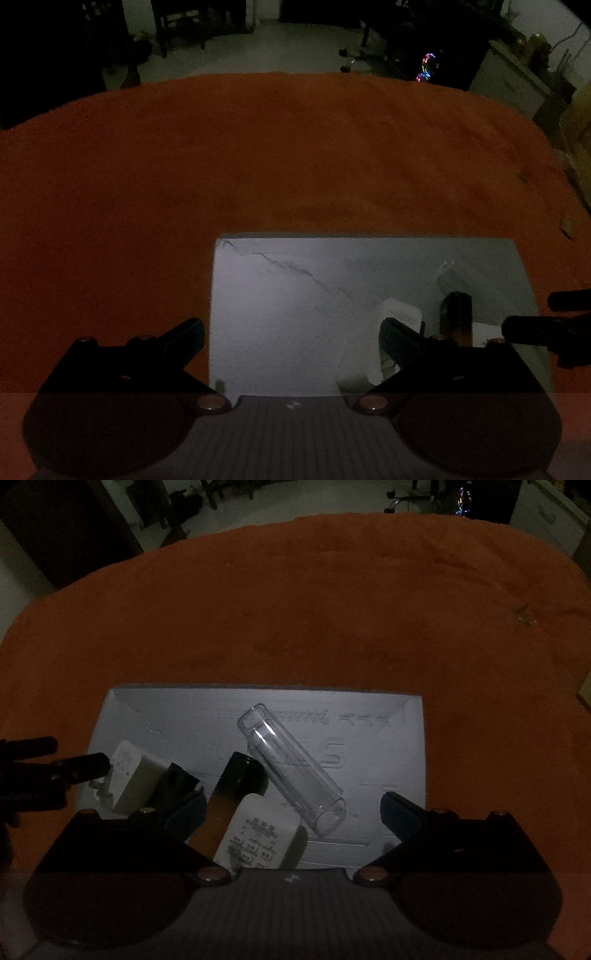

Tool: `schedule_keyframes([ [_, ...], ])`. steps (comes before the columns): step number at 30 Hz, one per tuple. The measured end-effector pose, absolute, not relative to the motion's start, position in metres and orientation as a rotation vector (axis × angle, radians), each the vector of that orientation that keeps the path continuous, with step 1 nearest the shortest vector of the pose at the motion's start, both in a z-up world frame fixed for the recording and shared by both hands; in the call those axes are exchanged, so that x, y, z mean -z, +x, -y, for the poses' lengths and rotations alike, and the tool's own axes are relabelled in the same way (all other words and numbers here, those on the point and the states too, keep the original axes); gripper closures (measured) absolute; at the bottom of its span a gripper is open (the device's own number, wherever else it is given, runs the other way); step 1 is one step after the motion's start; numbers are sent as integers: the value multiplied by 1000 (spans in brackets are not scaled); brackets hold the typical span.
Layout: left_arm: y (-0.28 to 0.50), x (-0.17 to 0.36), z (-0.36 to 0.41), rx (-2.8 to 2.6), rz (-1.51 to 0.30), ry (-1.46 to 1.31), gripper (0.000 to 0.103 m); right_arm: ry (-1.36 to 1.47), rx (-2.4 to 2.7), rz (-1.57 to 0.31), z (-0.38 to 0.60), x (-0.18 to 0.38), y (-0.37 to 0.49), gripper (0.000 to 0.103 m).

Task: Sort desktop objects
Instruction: 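Lift both tools out of the box and move them toward the white sheet, then grasp the white charger plug with the left tool while the right tool approaches the remote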

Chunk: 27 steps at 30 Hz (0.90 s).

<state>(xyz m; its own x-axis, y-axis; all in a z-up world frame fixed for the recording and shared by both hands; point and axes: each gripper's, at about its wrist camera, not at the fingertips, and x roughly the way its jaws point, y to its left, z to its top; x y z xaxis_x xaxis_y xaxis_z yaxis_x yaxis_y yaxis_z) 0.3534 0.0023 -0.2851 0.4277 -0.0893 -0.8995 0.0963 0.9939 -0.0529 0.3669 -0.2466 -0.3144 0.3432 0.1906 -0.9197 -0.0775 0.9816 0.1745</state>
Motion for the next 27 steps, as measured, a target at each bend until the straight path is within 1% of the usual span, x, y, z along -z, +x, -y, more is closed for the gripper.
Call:
schedule_keyframes([
  [7,353,289,2,121,-1142,-19,0,122,-140,-1241,251,324,367,0],
  [13,354,291,7,95,-1171,-78,0,81,-104,-1265,247,332,367,1],
  [17,354,294,17,120,-1200,-21,1,143,-111,-1288,248,337,366,1],
  [23,351,306,29,129,-1203,99,1,82,-122,-1355,238,341,369,3],
  [25,353,310,28,113,-1193,92,1,57,-130,-1365,232,341,369,3],
  [26,354,312,28,105,-1188,86,1,44,-137,-1372,228,341,370,4],
  [27,355,312,26,117,-1177,67,8,31,-145,-1382,224,342,370,5],
])
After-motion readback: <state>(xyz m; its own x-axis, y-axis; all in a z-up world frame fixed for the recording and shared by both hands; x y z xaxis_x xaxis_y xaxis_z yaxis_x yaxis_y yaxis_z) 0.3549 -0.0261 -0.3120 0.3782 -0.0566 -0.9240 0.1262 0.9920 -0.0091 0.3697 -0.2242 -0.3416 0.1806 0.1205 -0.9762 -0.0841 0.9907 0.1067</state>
